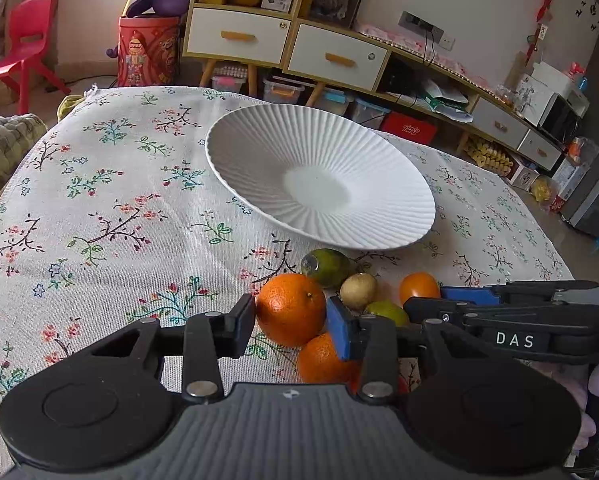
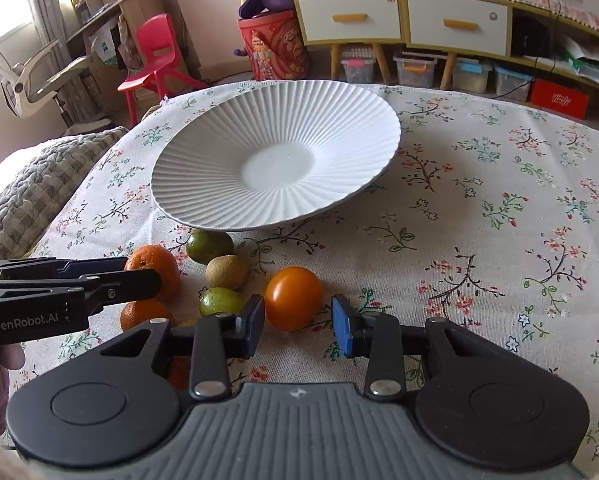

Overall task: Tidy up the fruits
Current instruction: 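Grasp the large orange with the left gripper while the right gripper grasps the small tangerine, then carry both fruits into the white plate and open both grippers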

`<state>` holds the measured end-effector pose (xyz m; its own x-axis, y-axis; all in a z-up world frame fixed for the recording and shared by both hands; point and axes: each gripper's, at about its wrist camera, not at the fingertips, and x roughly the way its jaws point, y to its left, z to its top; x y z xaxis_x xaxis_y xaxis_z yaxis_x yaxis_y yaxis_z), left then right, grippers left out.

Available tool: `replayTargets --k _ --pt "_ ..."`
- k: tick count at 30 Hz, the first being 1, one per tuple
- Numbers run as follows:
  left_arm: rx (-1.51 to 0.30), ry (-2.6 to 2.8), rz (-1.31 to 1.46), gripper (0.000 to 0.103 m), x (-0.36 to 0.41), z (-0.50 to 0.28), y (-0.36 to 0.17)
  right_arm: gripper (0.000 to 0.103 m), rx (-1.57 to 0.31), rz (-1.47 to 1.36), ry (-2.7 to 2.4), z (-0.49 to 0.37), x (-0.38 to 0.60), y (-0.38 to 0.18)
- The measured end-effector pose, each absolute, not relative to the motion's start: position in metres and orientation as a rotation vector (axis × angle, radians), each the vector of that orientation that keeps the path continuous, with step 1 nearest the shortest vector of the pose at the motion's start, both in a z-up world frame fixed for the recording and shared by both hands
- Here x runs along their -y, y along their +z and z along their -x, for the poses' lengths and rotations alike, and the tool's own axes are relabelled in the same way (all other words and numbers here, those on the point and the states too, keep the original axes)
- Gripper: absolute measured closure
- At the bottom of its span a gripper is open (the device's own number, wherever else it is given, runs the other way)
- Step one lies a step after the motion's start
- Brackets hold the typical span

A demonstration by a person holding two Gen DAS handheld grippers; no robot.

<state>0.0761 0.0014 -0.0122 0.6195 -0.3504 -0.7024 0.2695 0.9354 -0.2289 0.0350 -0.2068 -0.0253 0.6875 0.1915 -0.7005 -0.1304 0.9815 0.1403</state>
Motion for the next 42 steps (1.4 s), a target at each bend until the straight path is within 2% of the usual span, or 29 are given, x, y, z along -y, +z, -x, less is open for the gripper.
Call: replayTargets --k 9,23,35,42 --pt "-0.845 -0.350 0.063 0.076 0.008 -0.082 -0.014 0.075 -0.791 -0.108 0.186 -0.039 0.208 -0.025" --pt "-0.851 -0.334 0.048 0.078 0.009 -0.078 -0.008 0.077 -0.772 -0.100 0.177 -0.034 0.207 -0.010" --pt "-0.736 -0.368 0.051 0.078 0.016 -0.080 0.028 0.077 -0.702 -0.096 0.180 -0.041 0.202 0.015" --pt "-0.712 -0.365 0.023 0.078 0.030 -0.109 0.022 0.077 -0.686 -0.132 0.143 -0.066 0.207 0.018"
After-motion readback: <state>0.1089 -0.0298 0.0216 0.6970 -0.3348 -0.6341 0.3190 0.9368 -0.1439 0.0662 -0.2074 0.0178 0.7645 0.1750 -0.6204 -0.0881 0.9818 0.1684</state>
